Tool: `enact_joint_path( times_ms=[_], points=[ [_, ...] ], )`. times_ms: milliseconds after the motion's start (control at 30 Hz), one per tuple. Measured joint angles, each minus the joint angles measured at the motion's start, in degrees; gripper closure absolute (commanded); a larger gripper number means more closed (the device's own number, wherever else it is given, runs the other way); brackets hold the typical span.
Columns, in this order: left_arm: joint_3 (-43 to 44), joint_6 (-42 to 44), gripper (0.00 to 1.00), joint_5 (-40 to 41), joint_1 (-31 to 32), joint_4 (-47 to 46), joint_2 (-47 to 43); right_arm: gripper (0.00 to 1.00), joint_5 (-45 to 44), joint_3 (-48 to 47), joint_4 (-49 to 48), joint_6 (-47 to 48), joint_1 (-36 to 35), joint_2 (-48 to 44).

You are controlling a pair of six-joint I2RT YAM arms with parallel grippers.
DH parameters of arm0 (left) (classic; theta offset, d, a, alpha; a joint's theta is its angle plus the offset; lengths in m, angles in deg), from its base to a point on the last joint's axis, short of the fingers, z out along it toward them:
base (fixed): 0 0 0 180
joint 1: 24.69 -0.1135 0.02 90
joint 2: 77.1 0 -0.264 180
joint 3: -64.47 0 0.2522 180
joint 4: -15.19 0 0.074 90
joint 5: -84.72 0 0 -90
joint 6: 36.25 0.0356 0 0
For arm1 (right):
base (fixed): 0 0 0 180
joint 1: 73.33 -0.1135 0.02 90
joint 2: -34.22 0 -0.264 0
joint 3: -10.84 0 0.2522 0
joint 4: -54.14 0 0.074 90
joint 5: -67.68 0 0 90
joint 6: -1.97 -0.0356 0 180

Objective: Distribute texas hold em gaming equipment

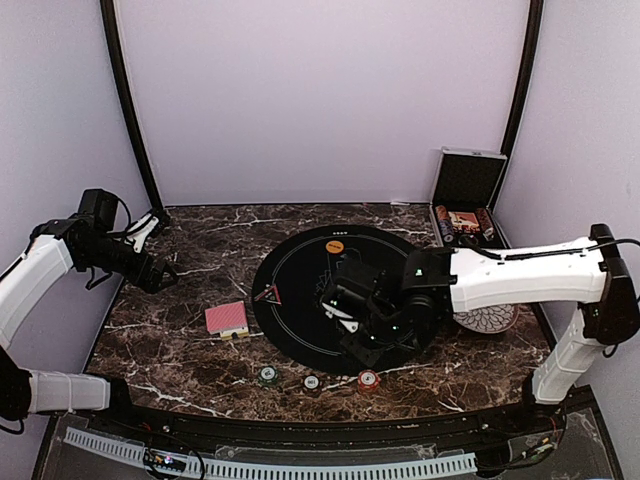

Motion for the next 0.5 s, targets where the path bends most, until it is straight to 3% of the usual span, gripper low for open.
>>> enact_joint_path(
  times_ms=[267,500],
  points=[
    [0.0,0.24,0.01,0.0,0.0,0.0,-0.02,0.88,-4.35,-14.8,0.9,1.68,13.44,3.37],
    [0.0,0.42,0.01,-0.02,0.0,0.02,-0.02,0.87,-5.79,-26.32,-1.77,3.19,24.92,15.89]
  ],
)
